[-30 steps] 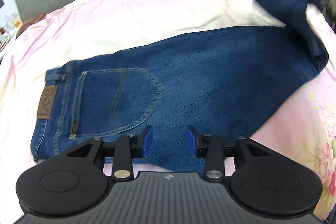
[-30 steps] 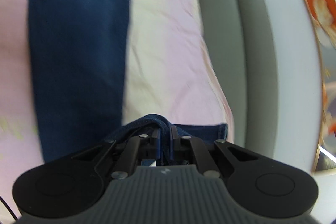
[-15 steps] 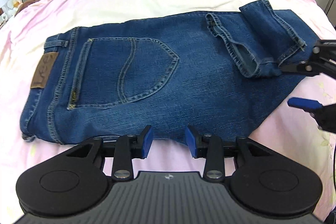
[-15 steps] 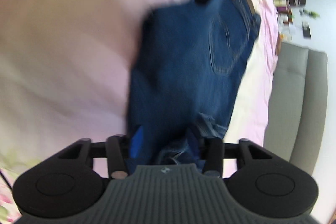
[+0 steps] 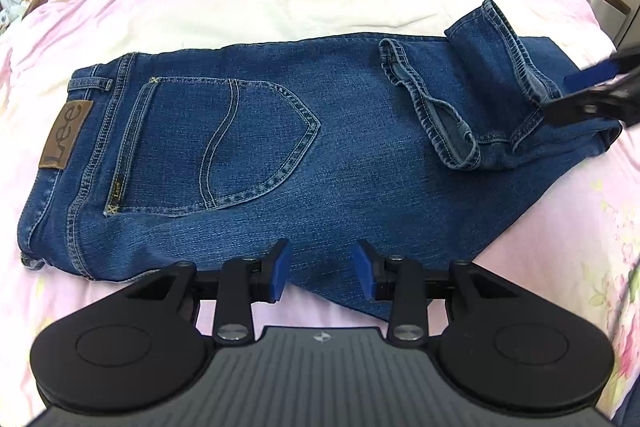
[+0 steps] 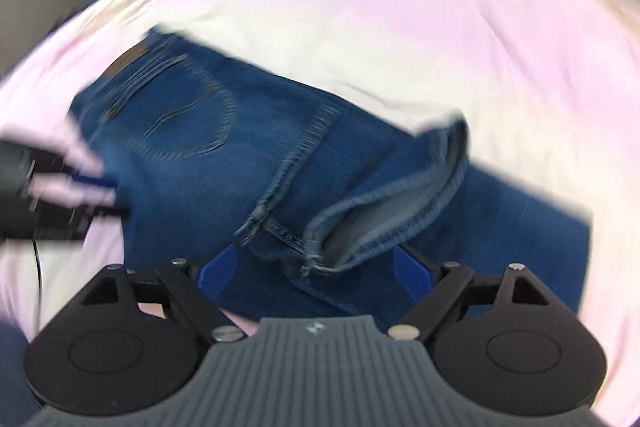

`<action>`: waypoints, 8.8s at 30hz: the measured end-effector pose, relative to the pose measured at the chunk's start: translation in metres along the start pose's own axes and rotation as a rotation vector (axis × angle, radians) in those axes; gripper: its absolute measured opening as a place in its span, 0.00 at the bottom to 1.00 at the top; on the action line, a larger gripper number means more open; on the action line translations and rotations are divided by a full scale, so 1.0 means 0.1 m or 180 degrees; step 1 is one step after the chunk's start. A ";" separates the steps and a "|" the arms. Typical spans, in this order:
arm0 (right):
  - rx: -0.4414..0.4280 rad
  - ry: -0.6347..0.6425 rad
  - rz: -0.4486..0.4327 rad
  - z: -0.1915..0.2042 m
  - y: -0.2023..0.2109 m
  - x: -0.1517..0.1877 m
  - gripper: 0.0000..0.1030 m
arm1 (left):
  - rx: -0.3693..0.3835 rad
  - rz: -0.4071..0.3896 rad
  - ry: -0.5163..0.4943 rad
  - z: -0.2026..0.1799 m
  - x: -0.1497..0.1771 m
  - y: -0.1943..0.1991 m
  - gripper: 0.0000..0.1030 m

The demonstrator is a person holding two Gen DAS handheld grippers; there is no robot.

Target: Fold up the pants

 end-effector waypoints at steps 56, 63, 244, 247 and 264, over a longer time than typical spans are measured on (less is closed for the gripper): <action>-0.0066 -0.0109 -0.0109 -0.87 -0.34 0.33 0.44 | 0.0498 -0.0391 0.0542 -0.98 -1.17 -0.64 0.13; 0.0040 -0.0220 -0.0144 -0.98 0.08 0.37 0.53 | 0.0205 -0.0641 0.0004 -1.17 -1.44 0.08 0.05; -0.0663 -0.0948 -0.0322 -0.11 0.89 -0.98 0.07 | -0.0121 0.0087 -0.1410 0.57 -0.38 -0.07 0.12; -0.0650 -0.0816 -0.0357 0.30 0.92 -1.28 0.07 | -0.0211 -0.0020 -0.1111 1.06 -0.36 0.13 0.13; -0.0863 -0.0492 0.0073 2.46 -0.56 -1.99 0.07 | -0.0165 -0.0131 -0.0255 2.36 0.01 0.13 0.13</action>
Point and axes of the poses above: each gripper's, at about its wrist camera, not at the fingertips, and y roughly against the way its jaws point, z to its left, x to its underside, the point moved 10 cm from there along -y, roughly the way its jaws point, and after that the axes turned 2 degrees about -x, right-handed, at the moved point
